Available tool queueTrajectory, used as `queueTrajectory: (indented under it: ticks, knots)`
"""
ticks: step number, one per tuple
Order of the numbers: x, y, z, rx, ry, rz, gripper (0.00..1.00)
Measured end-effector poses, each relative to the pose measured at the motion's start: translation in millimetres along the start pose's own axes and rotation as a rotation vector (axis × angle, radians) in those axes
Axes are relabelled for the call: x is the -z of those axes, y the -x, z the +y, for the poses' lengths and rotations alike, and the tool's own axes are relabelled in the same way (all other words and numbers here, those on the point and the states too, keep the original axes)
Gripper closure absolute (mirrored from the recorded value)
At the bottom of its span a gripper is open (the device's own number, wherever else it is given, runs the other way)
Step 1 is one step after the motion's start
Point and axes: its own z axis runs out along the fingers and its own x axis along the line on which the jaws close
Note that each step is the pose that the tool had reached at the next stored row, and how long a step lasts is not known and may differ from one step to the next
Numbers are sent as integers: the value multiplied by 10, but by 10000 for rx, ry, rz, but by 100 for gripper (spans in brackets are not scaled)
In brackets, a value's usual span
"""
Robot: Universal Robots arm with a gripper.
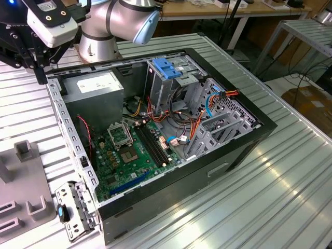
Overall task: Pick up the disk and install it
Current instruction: 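Reach for the disk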
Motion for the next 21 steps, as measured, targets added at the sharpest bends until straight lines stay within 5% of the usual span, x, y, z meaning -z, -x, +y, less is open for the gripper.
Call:
queueTrajectory:
  ticks: [21]
  knots:
    - [3,-142,21,-24,-1,-1,89]
